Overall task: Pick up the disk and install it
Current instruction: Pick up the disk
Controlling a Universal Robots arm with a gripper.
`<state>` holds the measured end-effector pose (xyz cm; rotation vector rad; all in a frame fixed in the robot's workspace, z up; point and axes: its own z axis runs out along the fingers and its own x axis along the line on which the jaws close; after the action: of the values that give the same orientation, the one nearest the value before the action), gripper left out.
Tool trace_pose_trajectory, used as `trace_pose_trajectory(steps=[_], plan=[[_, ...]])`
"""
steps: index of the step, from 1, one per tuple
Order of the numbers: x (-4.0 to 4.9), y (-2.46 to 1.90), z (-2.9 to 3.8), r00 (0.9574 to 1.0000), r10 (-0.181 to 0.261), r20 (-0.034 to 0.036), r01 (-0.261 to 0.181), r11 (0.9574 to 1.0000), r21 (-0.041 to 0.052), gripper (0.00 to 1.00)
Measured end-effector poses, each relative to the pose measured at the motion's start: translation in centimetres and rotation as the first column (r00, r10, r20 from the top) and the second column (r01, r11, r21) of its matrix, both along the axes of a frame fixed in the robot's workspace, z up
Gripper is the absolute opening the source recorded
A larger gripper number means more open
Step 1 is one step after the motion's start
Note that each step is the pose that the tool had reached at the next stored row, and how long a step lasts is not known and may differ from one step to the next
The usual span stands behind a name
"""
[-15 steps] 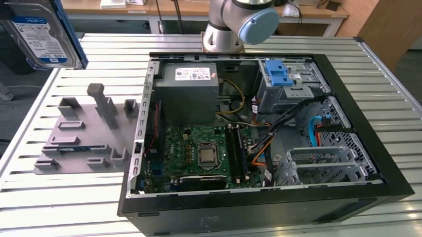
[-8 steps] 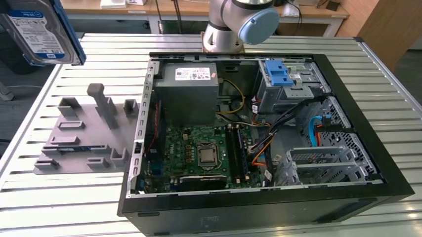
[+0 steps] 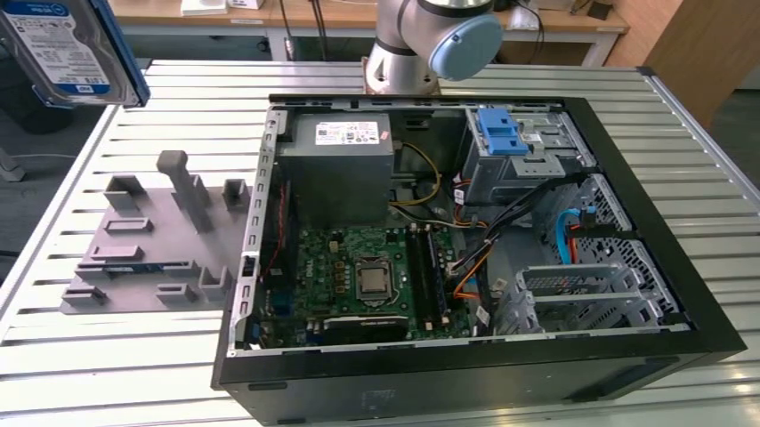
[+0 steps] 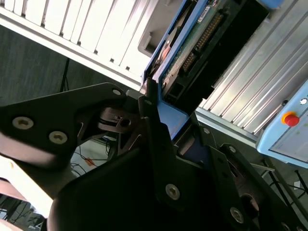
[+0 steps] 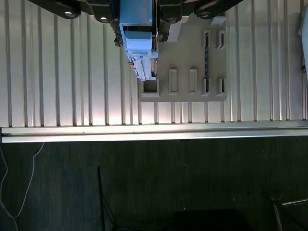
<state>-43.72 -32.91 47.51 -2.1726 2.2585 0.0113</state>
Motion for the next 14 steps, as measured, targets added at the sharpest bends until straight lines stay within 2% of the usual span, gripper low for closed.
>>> trace_pose_trajectory(steps=[7,14], plan=[[0.00,0.00,1.33,1.0000,0.000,-0.0001,0.000,1.0000,0.0000,0.36],[0.07,0.01,1.37,1.0000,0.000,0.0000,0.000,1.0000,0.0000,0.36]])
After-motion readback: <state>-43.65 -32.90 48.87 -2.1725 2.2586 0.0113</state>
